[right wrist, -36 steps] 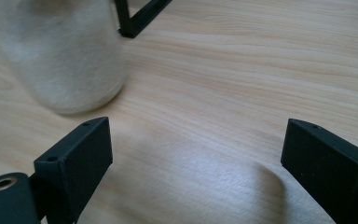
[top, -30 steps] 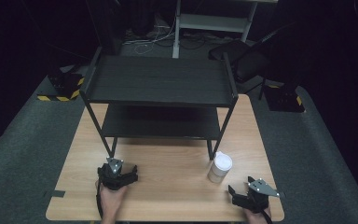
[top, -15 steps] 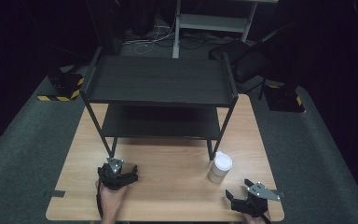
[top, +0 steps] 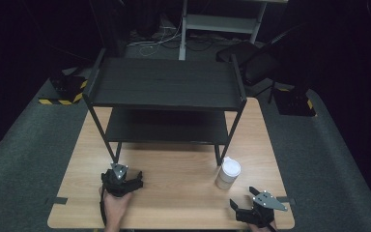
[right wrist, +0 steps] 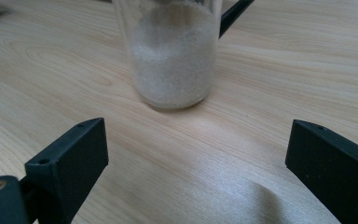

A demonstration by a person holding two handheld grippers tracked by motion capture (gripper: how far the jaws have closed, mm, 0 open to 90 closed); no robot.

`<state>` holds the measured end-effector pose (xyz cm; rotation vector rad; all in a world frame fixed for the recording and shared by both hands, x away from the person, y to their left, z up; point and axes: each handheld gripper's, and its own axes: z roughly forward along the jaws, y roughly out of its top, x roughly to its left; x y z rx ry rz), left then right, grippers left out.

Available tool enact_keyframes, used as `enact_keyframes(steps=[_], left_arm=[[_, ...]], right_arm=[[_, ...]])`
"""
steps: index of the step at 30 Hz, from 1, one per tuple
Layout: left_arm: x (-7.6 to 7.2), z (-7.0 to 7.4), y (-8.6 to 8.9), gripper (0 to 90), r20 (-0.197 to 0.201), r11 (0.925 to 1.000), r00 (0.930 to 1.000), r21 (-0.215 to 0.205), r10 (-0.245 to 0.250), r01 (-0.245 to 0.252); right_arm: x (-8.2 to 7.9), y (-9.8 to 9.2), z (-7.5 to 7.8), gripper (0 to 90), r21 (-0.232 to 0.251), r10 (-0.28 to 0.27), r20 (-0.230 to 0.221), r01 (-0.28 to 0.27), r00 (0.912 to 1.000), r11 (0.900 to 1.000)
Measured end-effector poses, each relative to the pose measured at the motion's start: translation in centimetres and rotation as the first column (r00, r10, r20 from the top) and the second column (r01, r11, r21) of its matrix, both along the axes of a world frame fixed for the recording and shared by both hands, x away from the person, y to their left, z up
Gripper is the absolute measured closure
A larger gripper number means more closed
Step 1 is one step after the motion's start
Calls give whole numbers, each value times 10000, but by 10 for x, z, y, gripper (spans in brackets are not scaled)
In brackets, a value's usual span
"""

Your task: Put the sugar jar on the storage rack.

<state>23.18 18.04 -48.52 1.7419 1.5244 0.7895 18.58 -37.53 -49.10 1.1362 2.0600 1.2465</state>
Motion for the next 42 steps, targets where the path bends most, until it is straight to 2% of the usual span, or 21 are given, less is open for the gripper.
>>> enact_keyframes(steps=[15, 31, 42], left_arm=[[0, 0, 0, 31, 6, 10000, 10000, -10, -11, 11], [0, 0, 0, 31, 10, 10000, 10000, -3, -31, 31], [0, 0, 1, 32, 8, 10000, 10000, -2, -40, 40]], right_arm=[[-4, 12, 13, 36, 13, 86, 347, -86, 9994, 10000], [8, 24, 28, 36, -171, 33, 559, -24, 9984, 9999], [26, 35, 36, 36, -265, 271, 630, -255, 9976, 9993]])
